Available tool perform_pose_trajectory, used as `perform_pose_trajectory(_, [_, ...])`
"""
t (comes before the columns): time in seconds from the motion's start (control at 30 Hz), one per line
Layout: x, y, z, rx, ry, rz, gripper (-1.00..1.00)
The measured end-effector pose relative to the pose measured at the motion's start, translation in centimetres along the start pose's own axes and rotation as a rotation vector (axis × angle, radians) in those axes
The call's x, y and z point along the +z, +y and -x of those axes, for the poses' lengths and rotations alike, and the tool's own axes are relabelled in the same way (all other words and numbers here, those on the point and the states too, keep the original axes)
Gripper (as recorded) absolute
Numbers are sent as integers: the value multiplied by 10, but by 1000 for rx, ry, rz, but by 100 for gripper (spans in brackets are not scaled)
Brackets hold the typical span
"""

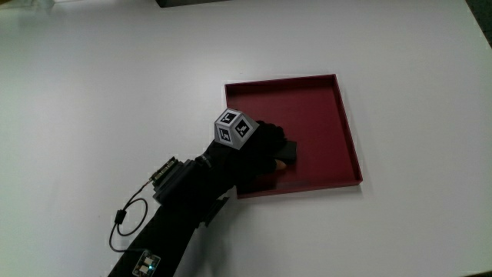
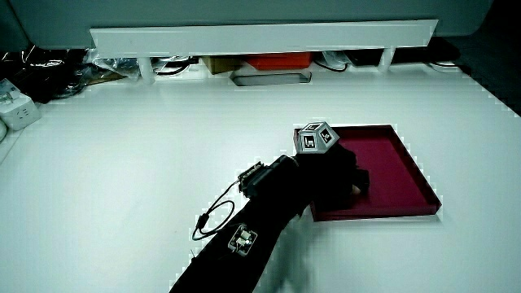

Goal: Pick charger from plate

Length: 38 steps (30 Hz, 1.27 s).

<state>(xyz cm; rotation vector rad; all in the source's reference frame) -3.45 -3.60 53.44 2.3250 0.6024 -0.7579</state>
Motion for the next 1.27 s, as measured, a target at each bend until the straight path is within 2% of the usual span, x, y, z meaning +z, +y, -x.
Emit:
perform_pose_trajectory(0.03, [0, 0, 0, 9, -6, 6, 100])
perform_pose_trajectory(0.17, [0, -3, -2, -15, 17, -13, 100])
perform_pose_trajectory(0.23, [-2, -4, -2, -20, 0, -14, 100])
perform_pose_trajectory(0.3, [-3, -5, -3, -36, 12, -24, 100])
perform_pose_trajectory(0.53, [18, -15, -9, -75, -1, -62, 100])
perform_pose_trajectory(0.6, [23, -19, -9, -111, -9, -89, 100])
perform_pose_trajectory(0.63, [27, -23, -11, -117, -29, -92, 100])
perform_pose_trajectory(0.67, [32, -27, -13, -111, -19, -93, 100])
perform_pose_trajectory(0.7, [34, -30, -14, -129, -43, -106, 100])
perform_pose_trajectory(0.83, [49, -45, -20, -174, -53, -140, 100])
perform_pose_trajectory(0.97, [64, -63, -32, -203, -26, -165, 100])
perform_pose_trajectory(1.03, [71, -73, -41, -184, 4, -162, 100])
perform_pose_trajectory(1.07, [70, -76, -41, -186, -28, -157, 100])
perform_pose_trajectory(1.1, [72, -81, -46, -177, -5, -156, 100])
perform_pose_trajectory(1.13, [70, -84, -46, -158, -31, -135, 100])
perform_pose_trajectory(1.17, [70, -89, -52, -156, 18, -148, 100])
perform_pose_trajectory(1.2, [68, -91, -54, -184, 26, -143, 100])
perform_pose_trajectory(1.23, [67, -96, -59, -174, 29, -142, 100])
perform_pose_trajectory(1.27, [63, -98, -59, -194, 10, -136, 100])
